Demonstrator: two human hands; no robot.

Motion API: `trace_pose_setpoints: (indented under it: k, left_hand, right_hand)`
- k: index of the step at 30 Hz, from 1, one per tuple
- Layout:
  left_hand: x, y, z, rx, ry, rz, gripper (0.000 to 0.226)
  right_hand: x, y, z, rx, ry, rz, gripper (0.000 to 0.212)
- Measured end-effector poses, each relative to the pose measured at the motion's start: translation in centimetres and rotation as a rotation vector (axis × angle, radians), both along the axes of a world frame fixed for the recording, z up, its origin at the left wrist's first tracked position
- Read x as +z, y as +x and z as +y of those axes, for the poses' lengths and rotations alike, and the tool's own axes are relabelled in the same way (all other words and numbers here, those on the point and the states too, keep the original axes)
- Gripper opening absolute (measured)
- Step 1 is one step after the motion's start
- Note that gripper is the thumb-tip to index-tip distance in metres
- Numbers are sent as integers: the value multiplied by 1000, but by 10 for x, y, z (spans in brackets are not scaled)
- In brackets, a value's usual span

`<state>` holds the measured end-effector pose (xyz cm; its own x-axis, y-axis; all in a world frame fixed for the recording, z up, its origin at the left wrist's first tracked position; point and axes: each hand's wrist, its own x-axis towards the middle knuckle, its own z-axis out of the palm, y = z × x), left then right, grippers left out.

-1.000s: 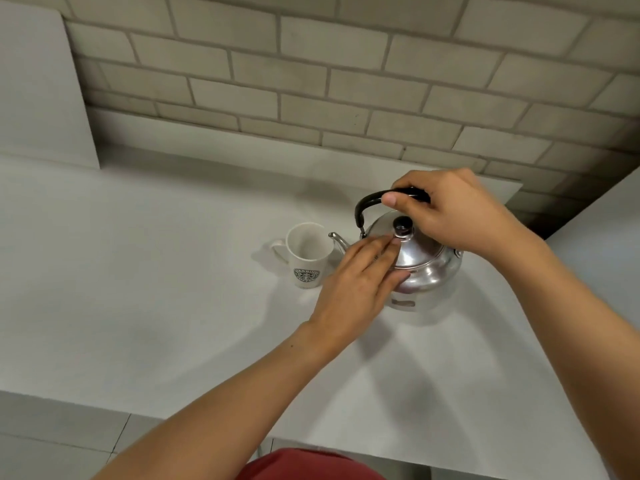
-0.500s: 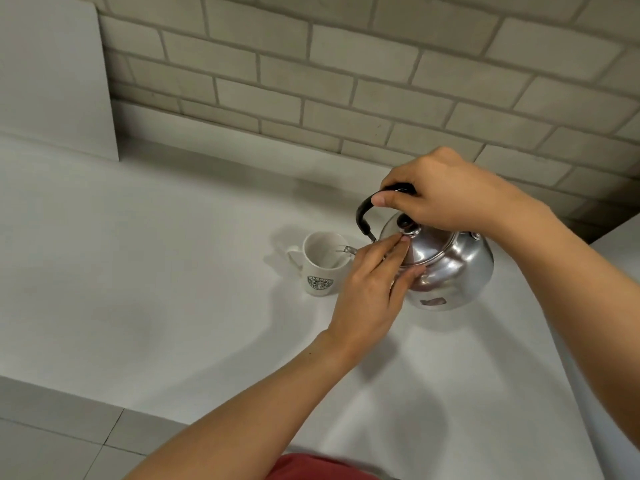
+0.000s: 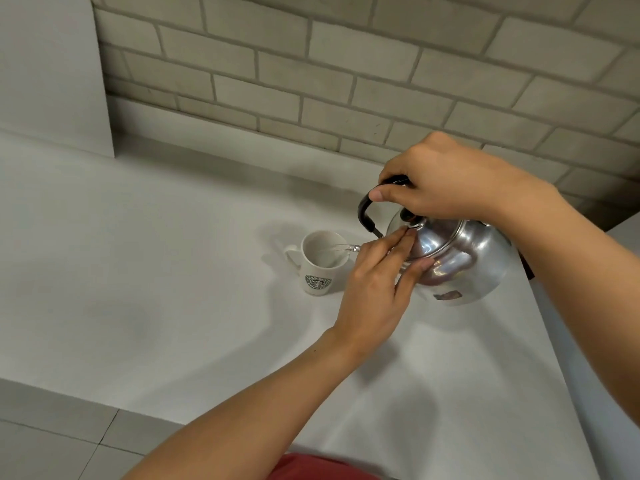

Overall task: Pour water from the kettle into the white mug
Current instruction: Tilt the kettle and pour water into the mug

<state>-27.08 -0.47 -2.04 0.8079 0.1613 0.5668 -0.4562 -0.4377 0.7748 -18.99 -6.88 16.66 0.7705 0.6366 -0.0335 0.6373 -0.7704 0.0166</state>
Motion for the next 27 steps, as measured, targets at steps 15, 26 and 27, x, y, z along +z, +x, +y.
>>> trace_pose_setpoints:
  k: [15, 26, 27]
  left_hand:
    - [7, 0, -9, -3, -40, -13, 41]
    - [8, 3, -12, 2, -90, -10, 42]
    - [8, 3, -12, 2, -92, -6, 42]
  right_hand:
    - [9, -4, 0, -29, -61, -20, 41]
    - [14, -5, 5, 9, -97, -25, 39]
    - [14, -4, 6, 12, -106, -26, 40]
